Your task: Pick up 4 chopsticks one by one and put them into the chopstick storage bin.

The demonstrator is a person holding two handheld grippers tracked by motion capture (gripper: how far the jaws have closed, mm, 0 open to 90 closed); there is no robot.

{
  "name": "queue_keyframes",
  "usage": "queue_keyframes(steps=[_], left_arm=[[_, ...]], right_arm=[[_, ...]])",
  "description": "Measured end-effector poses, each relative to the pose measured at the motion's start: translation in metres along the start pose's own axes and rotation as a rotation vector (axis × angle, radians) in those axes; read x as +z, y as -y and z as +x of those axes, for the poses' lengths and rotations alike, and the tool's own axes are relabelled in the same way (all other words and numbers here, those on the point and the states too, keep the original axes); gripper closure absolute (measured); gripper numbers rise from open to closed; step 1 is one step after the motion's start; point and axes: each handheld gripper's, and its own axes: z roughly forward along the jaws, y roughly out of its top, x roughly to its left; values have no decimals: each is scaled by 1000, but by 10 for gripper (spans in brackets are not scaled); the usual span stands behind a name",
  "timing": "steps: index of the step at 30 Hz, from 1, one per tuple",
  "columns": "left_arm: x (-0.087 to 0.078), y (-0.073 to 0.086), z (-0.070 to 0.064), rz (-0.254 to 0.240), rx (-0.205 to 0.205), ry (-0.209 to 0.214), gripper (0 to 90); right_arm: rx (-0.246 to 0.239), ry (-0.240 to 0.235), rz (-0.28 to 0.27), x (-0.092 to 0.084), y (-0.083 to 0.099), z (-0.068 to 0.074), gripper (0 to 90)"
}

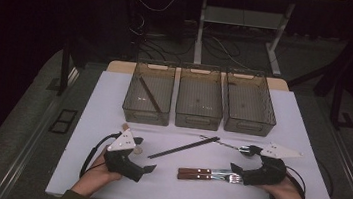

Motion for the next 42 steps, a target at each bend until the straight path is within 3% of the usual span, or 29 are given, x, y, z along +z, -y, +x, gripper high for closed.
queue_keyframes(steps=[16, 29, 42], left_arm=[[2, -18, 10, -9, -6, 12, 0], [26, -37, 15, -23, -7, 39, 296], [61, -50, 22, 50, -36, 85, 548]], right_arm=[[19, 19, 18, -14, 22, -1, 9], [16, 22, 18, -14, 20, 2, 9], [4, 34, 22, -13, 19, 2, 9]])
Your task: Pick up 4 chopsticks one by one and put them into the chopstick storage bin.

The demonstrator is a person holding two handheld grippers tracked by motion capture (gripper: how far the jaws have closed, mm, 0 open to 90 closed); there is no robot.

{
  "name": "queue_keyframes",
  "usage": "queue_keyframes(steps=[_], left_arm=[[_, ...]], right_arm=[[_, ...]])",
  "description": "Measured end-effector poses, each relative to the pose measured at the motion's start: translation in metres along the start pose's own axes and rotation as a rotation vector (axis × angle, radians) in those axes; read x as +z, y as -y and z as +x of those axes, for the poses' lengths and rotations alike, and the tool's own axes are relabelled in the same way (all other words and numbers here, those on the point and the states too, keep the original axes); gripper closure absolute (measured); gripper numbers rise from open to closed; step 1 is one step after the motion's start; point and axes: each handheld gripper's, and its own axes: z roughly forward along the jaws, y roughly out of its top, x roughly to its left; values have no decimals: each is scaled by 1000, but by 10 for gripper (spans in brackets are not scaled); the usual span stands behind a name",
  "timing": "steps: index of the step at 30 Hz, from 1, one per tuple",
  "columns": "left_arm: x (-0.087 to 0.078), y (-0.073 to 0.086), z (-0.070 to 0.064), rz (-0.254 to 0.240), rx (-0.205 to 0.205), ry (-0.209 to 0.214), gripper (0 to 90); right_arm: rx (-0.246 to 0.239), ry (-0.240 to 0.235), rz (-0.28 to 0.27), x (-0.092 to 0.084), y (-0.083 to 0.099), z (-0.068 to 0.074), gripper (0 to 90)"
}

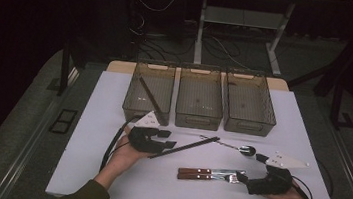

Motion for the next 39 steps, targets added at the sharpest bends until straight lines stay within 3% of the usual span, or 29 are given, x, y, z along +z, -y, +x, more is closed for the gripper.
queue_keyframes(steps=[6, 15, 26, 39], left_arm=[[8, -2, 2, 23, -13, 22, 661], [20, 5, -3, 84, 3, 1, 753], [30, 10, -2, 150, 9, -4, 796], [31, 11, -1, 165, -1, -20, 808]], right_arm=[[-9, 2, 2, 0, 0, 0, 9], [-30, 7, -1, -1, -1, 1, 9], [-39, 11, 5, 0, -1, 0, 9], [-42, 13, 8, 0, -1, -1, 10]])
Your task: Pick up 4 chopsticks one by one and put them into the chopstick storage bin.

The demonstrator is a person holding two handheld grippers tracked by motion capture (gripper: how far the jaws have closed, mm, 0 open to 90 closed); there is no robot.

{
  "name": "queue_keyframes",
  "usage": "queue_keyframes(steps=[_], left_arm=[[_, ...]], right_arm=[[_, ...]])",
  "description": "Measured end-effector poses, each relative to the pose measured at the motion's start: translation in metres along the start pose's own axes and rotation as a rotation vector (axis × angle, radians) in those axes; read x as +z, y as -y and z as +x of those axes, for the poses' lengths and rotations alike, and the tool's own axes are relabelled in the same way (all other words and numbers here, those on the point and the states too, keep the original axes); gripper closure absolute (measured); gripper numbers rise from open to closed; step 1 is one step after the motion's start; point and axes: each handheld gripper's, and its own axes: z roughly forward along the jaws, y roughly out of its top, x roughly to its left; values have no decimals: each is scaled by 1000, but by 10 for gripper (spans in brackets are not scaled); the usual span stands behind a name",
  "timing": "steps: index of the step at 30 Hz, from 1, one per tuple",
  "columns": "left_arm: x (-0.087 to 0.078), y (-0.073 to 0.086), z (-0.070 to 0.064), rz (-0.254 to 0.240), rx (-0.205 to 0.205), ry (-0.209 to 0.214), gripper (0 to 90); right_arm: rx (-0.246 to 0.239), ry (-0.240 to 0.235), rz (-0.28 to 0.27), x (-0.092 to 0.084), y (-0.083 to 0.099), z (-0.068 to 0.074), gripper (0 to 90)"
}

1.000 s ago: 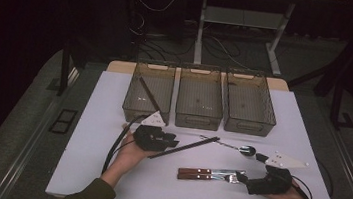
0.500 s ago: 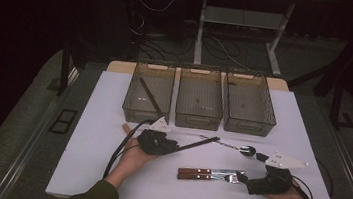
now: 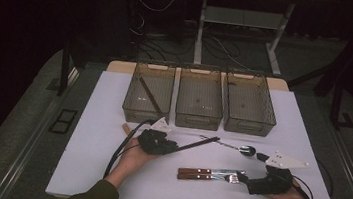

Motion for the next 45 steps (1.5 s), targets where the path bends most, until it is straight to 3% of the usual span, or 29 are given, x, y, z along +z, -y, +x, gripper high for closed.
queue_keyframes(steps=[8, 10, 11, 21, 45], left_arm=[[2, 1, 1, 18, 3, -25, 808], [2, 0, 1, 25, 34, -32, 807], [2, 1, -1, 25, 17, -33, 804], [3, 2, -4, 21, 39, -56, 823], [1, 2, -3, 9, 44, -51, 856]], right_arm=[[-3, -1, 0, 0, 0, 0, 10], [-3, -2, 0, 0, 0, 0, 10], [-3, -2, 0, 0, 0, 0, 10], [-2, -4, 1, 0, 0, 1, 10], [-2, -2, -2, -1, 0, 0, 10]])
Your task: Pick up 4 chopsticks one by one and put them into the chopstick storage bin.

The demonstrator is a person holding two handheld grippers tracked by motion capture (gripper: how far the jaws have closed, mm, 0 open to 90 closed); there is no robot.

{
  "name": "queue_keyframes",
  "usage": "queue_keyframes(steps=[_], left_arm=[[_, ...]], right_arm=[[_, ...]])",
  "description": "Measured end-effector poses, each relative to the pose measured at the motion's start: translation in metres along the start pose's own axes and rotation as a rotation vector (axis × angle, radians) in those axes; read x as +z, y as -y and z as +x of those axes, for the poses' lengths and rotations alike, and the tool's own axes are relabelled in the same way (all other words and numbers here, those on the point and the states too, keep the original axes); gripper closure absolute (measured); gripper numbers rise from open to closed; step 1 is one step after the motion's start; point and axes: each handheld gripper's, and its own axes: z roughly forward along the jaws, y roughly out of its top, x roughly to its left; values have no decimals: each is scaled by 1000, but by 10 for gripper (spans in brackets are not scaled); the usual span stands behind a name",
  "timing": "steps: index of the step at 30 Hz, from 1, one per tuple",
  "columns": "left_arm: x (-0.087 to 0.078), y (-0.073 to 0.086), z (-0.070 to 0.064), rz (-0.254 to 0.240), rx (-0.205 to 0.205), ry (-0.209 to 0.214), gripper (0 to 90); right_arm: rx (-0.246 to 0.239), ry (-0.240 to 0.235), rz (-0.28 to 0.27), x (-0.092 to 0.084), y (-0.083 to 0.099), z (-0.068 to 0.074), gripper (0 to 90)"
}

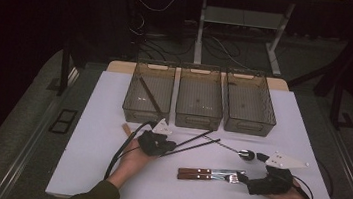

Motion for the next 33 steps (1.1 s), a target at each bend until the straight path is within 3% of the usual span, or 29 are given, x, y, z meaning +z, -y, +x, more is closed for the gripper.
queue_keyframes(steps=[18, 33], left_arm=[[-21, -4, 1, -68, -1, 26, 856], [-40, -5, -8, -88, 18, 55, 856]], right_arm=[[2, 2, -1, 0, 0, 0, 10], [2, 2, -2, 0, 0, 0, 10]])
